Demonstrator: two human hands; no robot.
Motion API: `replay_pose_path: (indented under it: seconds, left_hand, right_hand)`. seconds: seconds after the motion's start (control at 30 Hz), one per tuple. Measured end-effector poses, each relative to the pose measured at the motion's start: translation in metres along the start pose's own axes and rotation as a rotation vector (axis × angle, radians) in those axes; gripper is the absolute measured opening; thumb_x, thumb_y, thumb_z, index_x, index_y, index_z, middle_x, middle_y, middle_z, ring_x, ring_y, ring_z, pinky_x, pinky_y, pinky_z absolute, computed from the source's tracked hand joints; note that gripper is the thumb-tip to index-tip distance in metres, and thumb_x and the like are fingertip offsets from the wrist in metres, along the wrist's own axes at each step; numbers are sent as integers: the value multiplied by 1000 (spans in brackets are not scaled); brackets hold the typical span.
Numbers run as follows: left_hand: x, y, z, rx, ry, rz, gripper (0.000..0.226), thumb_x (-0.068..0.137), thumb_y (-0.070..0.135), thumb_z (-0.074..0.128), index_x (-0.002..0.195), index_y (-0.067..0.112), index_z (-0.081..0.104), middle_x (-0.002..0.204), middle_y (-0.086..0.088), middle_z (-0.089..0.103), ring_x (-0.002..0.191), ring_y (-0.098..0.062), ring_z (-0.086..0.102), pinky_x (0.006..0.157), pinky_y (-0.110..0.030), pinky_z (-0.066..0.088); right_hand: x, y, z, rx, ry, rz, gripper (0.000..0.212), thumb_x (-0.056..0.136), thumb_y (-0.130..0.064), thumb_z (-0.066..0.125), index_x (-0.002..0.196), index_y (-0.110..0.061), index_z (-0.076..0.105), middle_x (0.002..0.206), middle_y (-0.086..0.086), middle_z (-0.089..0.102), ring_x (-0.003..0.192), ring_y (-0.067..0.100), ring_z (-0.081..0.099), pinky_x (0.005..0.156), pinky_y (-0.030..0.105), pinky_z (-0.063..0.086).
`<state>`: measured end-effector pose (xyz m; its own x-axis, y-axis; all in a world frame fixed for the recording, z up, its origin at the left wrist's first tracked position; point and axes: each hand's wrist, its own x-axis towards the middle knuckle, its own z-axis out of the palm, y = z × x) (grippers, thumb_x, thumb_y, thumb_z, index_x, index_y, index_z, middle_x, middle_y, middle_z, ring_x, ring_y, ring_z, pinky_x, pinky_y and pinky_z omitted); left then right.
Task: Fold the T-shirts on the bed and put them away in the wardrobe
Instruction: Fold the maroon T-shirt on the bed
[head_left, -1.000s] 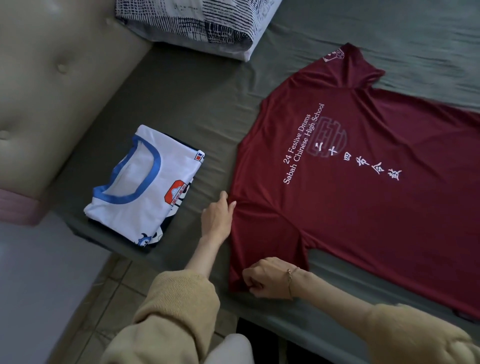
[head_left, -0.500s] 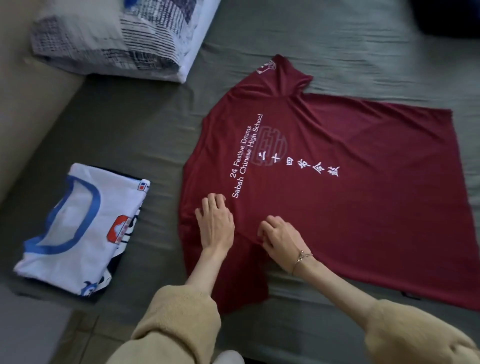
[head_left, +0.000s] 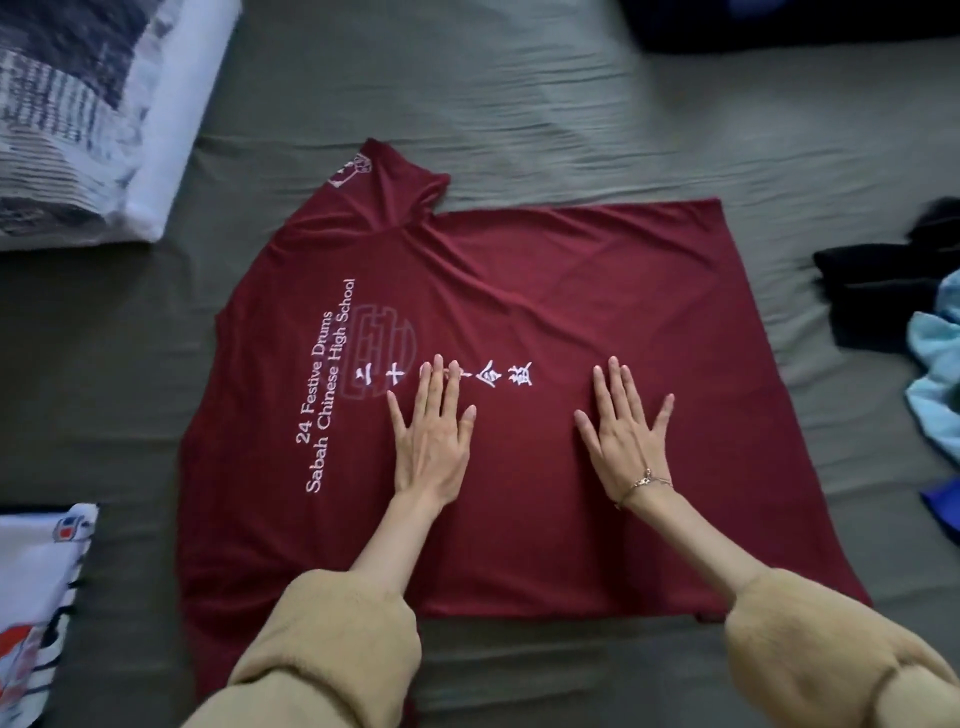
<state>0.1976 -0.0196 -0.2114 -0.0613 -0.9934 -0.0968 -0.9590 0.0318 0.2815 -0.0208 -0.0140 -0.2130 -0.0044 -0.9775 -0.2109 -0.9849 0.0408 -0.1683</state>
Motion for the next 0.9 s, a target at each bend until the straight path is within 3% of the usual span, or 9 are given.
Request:
replay_pose_path:
  seconds: [0.1, 0.2, 0.33, 0.5, 0.63, 0.7, 0.8, 0.9]
  left_hand:
    - [46, 13, -2, -2, -19, 20, 60, 95, 51, 0, 147, 24, -10, 155, 9, -16, 141, -4, -18, 115, -45, -12]
    - [98, 26, -3, -58, -23, -13, 55, 103, 39, 21, 151, 22, 1, 159, 6, -8, 145, -6, -10, 116, -45, -10]
    - [155, 34, -4, -28, 9, -11, 51, 104, 35, 23, 151, 21, 14, 159, 5, 5, 146, -9, -1, 116, -45, -9]
    - [234, 39, -6, 51, 168, 15, 43, 101, 24, 36, 144, 21, 37, 149, 0, 35, 138, -16, 28, 115, -43, 12]
    - [279, 52, -6, 66, 194, 81, 40, 99, 25, 41, 139, 21, 43, 140, -2, 42, 129, -19, 37, 105, -37, 28]
    - [296, 63, -5, 54, 189, 92, 32, 98, 29, 42, 127, 19, 51, 127, -5, 48, 120, -22, 42, 99, -37, 31]
    - [310, 83, -1, 47, 179, 158, 26, 100, 28, 38, 113, 12, 54, 113, -11, 49, 109, -27, 43, 90, -39, 33]
    - [316, 100, 8, 42, 136, 225, 28, 102, 28, 32, 112, 10, 52, 110, -10, 49, 107, -28, 43, 88, -40, 32]
  right_hand:
    - [48, 18, -17, 15, -10, 67, 60, 101, -43, 18, 149, -19, -8, 157, -5, -16, 144, 8, -14, 111, 56, -10]
    - [101, 37, -34, 32, 5, 82, 58, 102, -40, 21, 150, -18, -2, 158, -5, -11, 144, 7, -10, 111, 57, -9]
    - [161, 61, -52, 53, 40, 95, 54, 102, -35, 23, 151, -18, 7, 159, -5, -3, 145, 7, -4, 112, 56, -8]
    - [243, 94, -70, 72, 233, 107, 43, 102, -24, 27, 145, -17, 30, 154, -3, 23, 142, 12, 17, 113, 53, -2]
    - [288, 116, -80, 33, 256, 94, 37, 101, -20, 32, 135, -13, 42, 141, 9, 39, 136, 21, 28, 112, 55, 0]
    - [301, 124, -82, -14, 254, 55, 37, 100, -25, 30, 126, -5, 47, 132, 17, 43, 127, 31, 37, 112, 54, 10]
    - [302, 129, -86, 5, 298, -49, 54, 94, -35, 15, 106, 1, 53, 108, 21, 55, 106, 37, 48, 87, 49, 38]
    - [303, 140, -88, 16, 276, -115, 32, 101, -26, 31, 106, -1, 50, 105, 17, 55, 107, 33, 48, 77, 44, 41]
